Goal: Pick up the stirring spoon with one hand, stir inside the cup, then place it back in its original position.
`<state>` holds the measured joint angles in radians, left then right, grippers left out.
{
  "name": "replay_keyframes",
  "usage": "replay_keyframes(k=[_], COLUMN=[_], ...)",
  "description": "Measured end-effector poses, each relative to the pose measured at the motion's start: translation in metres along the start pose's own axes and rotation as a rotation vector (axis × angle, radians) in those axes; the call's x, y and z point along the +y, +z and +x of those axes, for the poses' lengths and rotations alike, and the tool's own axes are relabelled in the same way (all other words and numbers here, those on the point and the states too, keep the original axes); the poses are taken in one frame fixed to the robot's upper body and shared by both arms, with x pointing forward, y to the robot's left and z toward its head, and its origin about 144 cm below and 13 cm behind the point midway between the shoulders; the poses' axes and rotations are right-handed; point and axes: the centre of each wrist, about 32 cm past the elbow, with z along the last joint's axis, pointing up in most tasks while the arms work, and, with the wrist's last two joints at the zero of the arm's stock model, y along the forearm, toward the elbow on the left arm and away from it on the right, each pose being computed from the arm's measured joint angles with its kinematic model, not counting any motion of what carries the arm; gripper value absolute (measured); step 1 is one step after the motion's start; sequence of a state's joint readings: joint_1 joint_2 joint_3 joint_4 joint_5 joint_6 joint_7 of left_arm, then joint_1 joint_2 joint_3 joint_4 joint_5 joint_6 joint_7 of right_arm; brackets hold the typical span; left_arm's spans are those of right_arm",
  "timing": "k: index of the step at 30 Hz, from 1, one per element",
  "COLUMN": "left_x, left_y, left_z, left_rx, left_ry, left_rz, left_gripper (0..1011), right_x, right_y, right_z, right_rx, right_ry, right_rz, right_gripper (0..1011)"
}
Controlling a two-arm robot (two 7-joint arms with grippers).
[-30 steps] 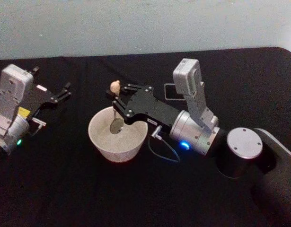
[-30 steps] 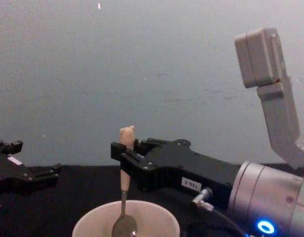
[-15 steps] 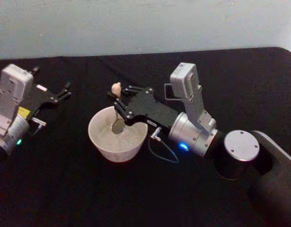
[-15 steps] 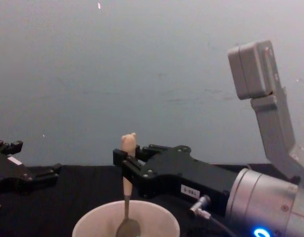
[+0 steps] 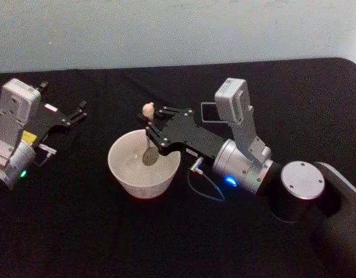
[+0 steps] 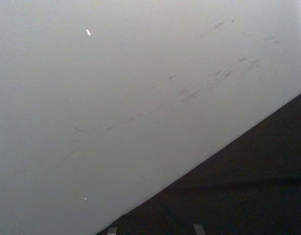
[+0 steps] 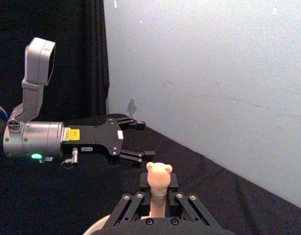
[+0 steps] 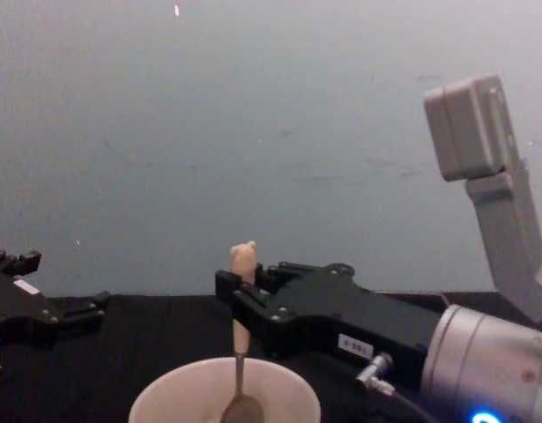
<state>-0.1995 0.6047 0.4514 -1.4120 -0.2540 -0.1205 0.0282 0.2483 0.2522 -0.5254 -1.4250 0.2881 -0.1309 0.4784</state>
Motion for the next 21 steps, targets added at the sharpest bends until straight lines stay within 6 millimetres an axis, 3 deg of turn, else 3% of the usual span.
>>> replay_keyframes(k=[21], left_x=[0.000], left_y=[0.000], left_z=[0.000], left_rx=[0.000], left_ry=[0.000], left_rz=[0.000], left_gripper=[1001], right_x=[-0.021], right_y=[0.003], right_z=[-0.005], right_rx=[0.005], right_ry=[0.041], right_rz=[-0.003], right_gripper=[197])
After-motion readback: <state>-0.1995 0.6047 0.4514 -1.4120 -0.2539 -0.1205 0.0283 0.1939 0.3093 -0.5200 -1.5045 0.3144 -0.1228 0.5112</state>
